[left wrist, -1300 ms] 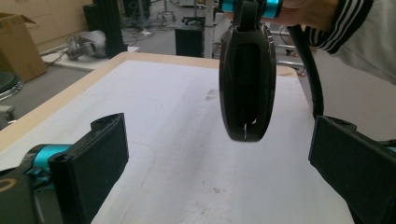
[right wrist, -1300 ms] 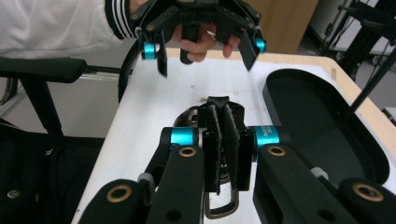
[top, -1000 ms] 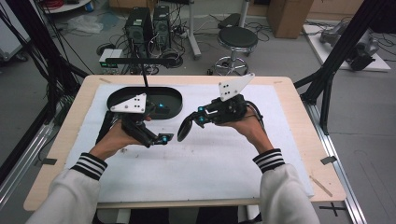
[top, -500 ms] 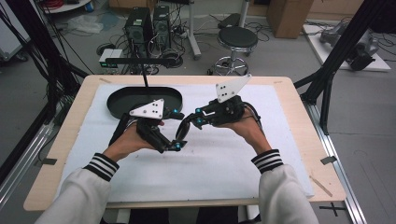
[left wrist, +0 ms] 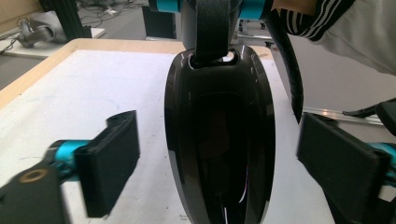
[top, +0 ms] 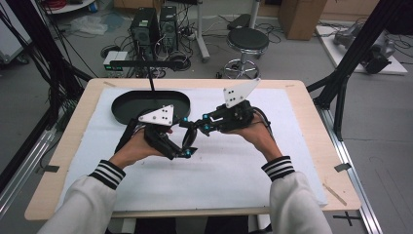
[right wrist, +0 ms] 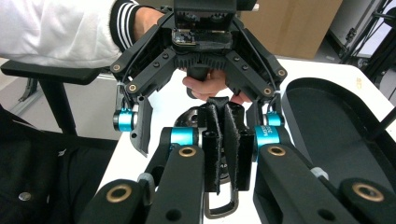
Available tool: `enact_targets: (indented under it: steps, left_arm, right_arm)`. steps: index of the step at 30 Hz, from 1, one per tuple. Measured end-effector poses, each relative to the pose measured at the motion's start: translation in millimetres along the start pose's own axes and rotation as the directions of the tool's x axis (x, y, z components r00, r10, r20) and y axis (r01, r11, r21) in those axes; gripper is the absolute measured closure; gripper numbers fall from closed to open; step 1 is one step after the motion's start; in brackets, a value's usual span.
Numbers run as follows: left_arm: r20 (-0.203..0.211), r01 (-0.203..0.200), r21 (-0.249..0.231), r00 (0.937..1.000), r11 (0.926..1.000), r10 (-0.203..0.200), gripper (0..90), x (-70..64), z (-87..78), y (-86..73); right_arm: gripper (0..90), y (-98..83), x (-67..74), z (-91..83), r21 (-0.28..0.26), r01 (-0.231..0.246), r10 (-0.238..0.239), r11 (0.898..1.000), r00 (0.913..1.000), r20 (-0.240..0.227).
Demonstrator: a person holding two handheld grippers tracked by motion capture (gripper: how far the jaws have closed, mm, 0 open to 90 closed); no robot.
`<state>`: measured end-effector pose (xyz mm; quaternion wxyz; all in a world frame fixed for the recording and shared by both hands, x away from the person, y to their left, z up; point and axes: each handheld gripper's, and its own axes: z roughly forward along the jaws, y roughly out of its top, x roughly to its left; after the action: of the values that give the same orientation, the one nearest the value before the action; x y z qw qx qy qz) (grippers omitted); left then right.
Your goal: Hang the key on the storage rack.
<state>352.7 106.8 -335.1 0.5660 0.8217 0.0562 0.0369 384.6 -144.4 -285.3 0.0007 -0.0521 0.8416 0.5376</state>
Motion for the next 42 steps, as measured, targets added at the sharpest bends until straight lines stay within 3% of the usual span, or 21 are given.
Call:
enact_targets:
  steps: [24, 33, 42]
  left_arm:
    - [0.036, 0.041, -0.005, 0.9985, 0.9992, -0.041, 36.4, 1.7, -3.4, -0.3]
    - [0.031, 0.037, -0.001, 0.9988, 0.9993, -0.037, 47.2, 2.0, -4.9, -0.1]
    - [0.018, 0.043, 0.002, 0.9989, 0.9991, -0.043, 48.4, 1.2, -6.1, 0.9]
  right_arm:
    - [86.1, 2.1, 1.4, 1.1, -0.003, 0.009, -0.01, 1.0, 0.9997, -0.02]
    - [86.1, 3.2, 1.1, 3.1, -0.003, 0.01, -0.01, 1.0, 0.9997, -0.022]
    - [86.0, 3.1, -0.1, 2.5, -0.012, 0.018, -0.018, 1.0, 0.9996, -0.023]
